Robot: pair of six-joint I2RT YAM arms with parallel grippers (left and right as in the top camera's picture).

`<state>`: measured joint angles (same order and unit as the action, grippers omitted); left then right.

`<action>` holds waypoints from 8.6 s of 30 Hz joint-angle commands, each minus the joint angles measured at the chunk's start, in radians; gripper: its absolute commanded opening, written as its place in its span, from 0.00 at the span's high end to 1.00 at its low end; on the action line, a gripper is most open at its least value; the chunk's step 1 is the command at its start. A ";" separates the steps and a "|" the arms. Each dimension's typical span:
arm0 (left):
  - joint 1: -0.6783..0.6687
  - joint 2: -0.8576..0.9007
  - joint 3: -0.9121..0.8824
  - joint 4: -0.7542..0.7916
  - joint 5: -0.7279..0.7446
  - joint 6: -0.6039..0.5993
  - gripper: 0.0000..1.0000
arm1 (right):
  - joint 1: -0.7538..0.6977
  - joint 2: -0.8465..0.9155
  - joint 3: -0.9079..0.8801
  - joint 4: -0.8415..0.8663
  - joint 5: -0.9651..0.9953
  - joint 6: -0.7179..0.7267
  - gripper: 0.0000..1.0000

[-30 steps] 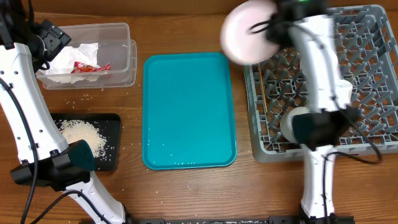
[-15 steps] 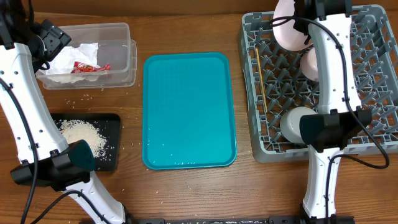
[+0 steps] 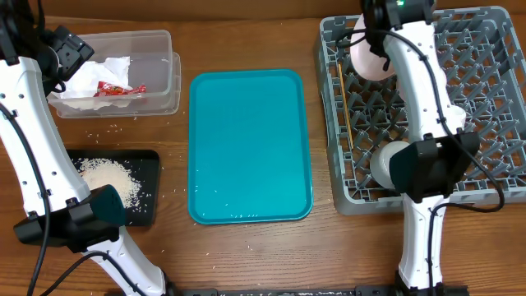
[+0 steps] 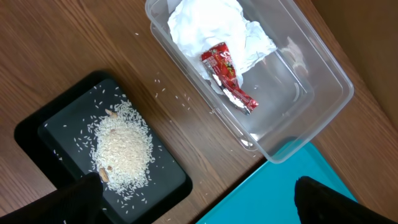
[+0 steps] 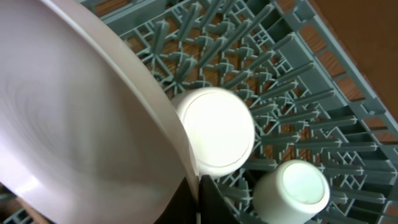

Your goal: Sort waste into correct bins and load items into the dishwasher

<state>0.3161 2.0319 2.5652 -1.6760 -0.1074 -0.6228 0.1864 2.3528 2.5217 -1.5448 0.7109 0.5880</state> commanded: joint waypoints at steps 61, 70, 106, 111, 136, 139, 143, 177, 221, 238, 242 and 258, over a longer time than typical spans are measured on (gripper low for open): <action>-0.002 0.001 0.007 0.001 0.004 -0.005 0.00 | 0.112 -1.355 -0.591 -0.149 -0.573 -0.293 0.00; -0.002 0.001 0.007 0.001 0.004 -0.006 0.00 | 0.064 -1.626 -0.777 -0.122 -0.500 -0.263 0.00; -0.002 0.001 0.007 0.001 0.004 -0.006 0.00 | -0.188 -2.350 -2.483 1.618 -0.708 -0.361 0.00; -0.002 0.001 0.007 0.001 0.004 -0.006 0.00 | -0.249 -2.350 -2.514 1.637 -0.761 -0.406 0.00; -0.002 0.001 0.007 0.001 0.004 -0.006 0.00 | -0.247 -2.350 -2.514 1.460 -0.705 -0.536 0.00; -0.002 0.001 0.007 0.001 0.004 -0.006 0.00 | -0.247 -2.350 -2.514 1.460 -0.705 -0.536 0.00; -0.002 0.001 0.007 0.001 0.004 -0.006 0.00 | -0.247 -2.350 -2.514 1.460 -0.705 -0.536 0.00; -0.217 -0.874 -1.326 0.663 -0.014 0.235 0.00 | -0.247 -2.350 -2.514 1.460 -0.705 -0.536 0.00; -0.296 -2.017 -2.560 1.598 0.108 0.485 0.00 | -0.247 -2.350 -2.514 1.460 -0.705 -0.536 0.00; -0.291 -2.028 -2.560 1.599 0.108 0.485 0.00 | -0.247 -2.350 -2.514 1.460 -0.706 -0.536 0.00; -0.291 -2.028 -2.560 1.599 0.108 0.485 0.00 | -0.247 -2.350 -2.514 1.460 -0.705 -0.536 0.00; -0.291 -2.028 -2.560 1.599 0.108 0.485 0.00 | -0.247 -2.350 -2.514 1.460 -0.705 -0.536 0.00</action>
<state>0.0257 0.0166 0.0097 -0.0769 0.0143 -0.1532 -0.0586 0.0109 0.0185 -0.0906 0.0006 0.0555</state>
